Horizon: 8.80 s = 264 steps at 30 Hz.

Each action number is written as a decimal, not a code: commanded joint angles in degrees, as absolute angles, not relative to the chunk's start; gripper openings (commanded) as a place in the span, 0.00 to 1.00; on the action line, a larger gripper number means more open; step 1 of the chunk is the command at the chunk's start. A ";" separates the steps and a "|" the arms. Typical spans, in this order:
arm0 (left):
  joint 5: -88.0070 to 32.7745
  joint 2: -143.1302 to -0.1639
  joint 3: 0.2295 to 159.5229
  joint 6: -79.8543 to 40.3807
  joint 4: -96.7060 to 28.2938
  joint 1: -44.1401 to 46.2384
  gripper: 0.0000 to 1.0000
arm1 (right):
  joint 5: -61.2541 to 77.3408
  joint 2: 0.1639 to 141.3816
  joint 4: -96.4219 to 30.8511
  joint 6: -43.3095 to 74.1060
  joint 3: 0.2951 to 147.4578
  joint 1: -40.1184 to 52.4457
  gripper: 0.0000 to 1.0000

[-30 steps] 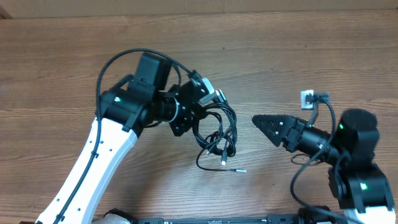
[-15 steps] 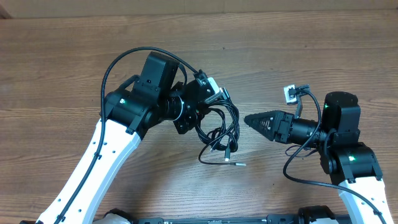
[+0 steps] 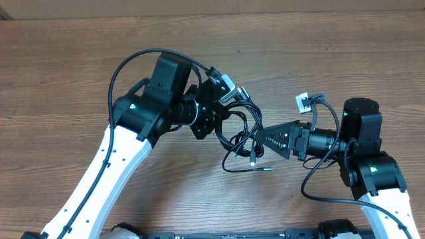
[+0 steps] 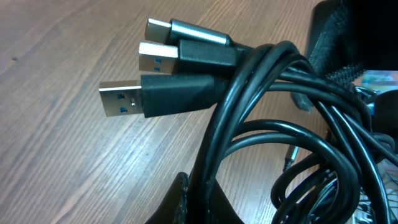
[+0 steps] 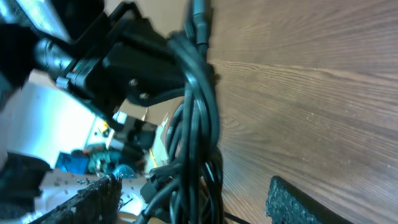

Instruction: Untangle cables

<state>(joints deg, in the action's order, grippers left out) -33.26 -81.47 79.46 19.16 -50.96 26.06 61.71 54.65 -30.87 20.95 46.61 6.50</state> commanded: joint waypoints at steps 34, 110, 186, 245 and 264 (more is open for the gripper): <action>-30.46 -83.00 80.40 -25.10 -37.17 27.55 0.04 | 60.51 54.35 -34.81 18.72 47.64 7.07 0.04; -16.56 -75.99 80.42 12.03 -43.51 25.82 0.04 | 51.90 54.57 -31.38 27.27 47.64 7.07 1.00; -11.84 -78.63 80.42 -18.44 -47.81 29.61 0.04 | 41.67 65.23 -27.46 10.46 47.68 7.07 1.00; -24.88 -78.65 80.42 -75.96 -40.45 32.21 0.40 | 50.22 58.19 -23.70 -13.23 47.66 7.11 0.04; -16.03 -78.65 80.42 -43.68 -46.89 32.16 0.29 | 49.67 58.22 -23.73 -2.52 47.66 7.11 0.04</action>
<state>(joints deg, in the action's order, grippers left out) -18.13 -78.89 79.35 -47.11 -45.65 31.90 49.89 58.28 -24.23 -7.18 47.13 7.22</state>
